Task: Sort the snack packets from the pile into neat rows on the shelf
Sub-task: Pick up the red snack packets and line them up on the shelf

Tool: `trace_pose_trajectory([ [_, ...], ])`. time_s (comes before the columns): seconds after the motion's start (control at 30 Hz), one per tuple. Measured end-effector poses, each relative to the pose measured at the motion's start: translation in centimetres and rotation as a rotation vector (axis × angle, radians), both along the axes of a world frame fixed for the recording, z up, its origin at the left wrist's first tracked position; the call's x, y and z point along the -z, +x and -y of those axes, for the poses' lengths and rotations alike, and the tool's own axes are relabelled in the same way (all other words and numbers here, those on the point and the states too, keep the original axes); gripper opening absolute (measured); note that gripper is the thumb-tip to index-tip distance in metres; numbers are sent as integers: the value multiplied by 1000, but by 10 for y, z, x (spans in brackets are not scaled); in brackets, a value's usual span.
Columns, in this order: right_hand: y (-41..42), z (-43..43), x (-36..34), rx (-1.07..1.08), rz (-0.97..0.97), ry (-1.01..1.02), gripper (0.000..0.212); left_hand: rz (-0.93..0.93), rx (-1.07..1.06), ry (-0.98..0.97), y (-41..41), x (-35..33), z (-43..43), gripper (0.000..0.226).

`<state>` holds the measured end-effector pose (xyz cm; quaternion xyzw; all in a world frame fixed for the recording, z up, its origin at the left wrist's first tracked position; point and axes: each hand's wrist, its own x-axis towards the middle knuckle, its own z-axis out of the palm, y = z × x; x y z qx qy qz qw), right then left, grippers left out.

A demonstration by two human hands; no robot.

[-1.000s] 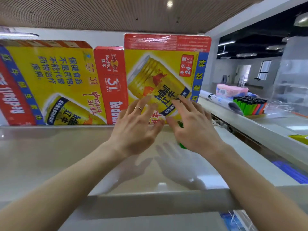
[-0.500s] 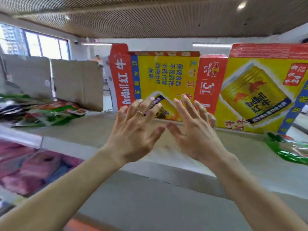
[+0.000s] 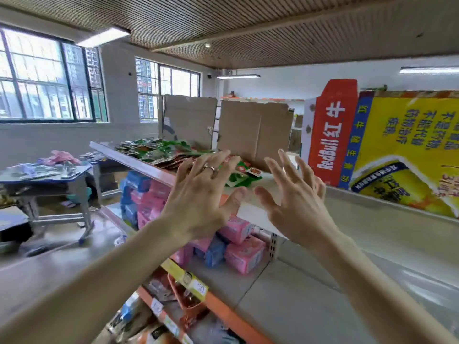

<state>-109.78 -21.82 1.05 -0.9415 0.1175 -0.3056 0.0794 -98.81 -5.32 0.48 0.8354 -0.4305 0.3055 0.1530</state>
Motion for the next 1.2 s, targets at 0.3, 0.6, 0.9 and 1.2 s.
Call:
trace_pose_trajectory([
  [0.3, 101, -76, -5, -166, -20, 2, 66, -22, -169, -15, 74, 4, -84, 73],
  [0.6, 198, -98, 6, -291, -70, 45, 65, -42, -359, -10, 152, 18, -120, 65],
  [0.9, 287, -113, -2, -357, -49, 214, 67, -22, -533, 55, 230, 10, -138, 77],
  [1.2, 336, -113, 2, -330, -71, 221, 63, 11, -470, 48, 297, 16, -126, 69],
])
